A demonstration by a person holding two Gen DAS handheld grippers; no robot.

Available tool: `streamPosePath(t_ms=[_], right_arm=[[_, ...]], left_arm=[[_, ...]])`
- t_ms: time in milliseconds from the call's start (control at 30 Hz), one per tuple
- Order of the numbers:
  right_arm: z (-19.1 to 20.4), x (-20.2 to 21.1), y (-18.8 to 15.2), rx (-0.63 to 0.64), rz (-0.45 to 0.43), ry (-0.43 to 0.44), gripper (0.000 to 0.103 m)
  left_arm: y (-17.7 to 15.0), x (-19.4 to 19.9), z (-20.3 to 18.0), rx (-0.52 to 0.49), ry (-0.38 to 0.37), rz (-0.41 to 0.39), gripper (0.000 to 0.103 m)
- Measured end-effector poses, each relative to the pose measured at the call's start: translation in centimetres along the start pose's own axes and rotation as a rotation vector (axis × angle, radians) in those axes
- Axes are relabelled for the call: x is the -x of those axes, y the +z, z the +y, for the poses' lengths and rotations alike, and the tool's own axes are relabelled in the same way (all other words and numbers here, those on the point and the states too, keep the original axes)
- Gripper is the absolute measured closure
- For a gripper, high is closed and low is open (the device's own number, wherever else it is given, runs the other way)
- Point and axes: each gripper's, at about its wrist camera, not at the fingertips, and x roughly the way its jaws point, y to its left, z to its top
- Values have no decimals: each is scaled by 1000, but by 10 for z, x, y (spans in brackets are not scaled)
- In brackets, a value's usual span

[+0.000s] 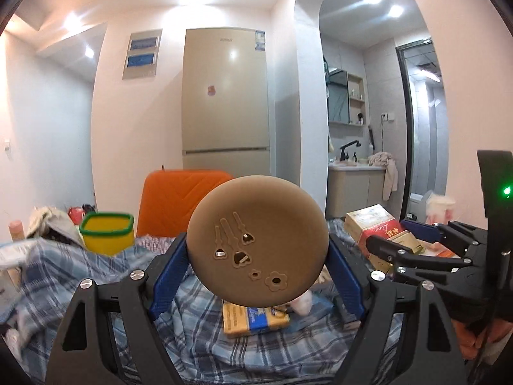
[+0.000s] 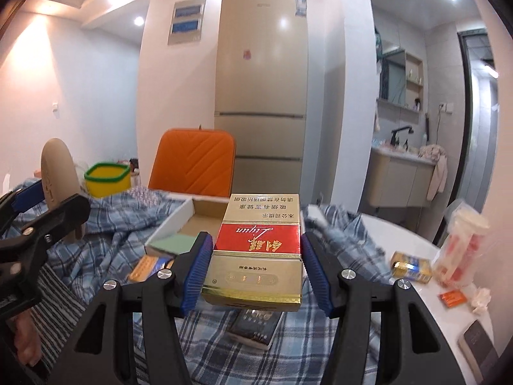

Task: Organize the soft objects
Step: 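Lift the beige pad with the left tool while the right tool grasps and lifts the red-gold pack, then lower the pad and red-gold pack into the box and open both tools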

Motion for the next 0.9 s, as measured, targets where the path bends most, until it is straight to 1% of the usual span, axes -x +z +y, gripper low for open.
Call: streamPosePath(t_ms=[133,300,433,533,567,633,733,767,833,900], right_arm=[[-5,11,23,16,-43,-12,44],[-14,12,69,34,-108,-24,43],[-22,-1,102,-2,-130,-16,43],[-24,-13,116,-9,-144,-39,43],[-26,-19,119,-23,-139,-32,43],[-27,-30,121,-42,-110,-6,43],[-26,-45,115,-34,-91,-6,43],[-25,-53,111,-31,-77,-4,43],[-24,-71,99,-35,-35,-2,43],[-24,-89,86,-43,8,-4,43]], left_arm=[[27,7,-5,-18,-5,-40,22],[63,4,-9,-41,33,-115,21],[88,-16,-8,-7,37,-128,21],[99,-33,-8,-4,54,-145,21],[102,-40,-7,5,57,-144,21],[104,-54,-5,14,42,-114,21],[98,-78,-7,2,33,-48,21],[95,-86,-7,6,26,-14,21],[84,-109,-3,36,3,96,21],[70,-128,-2,36,18,180,21]])
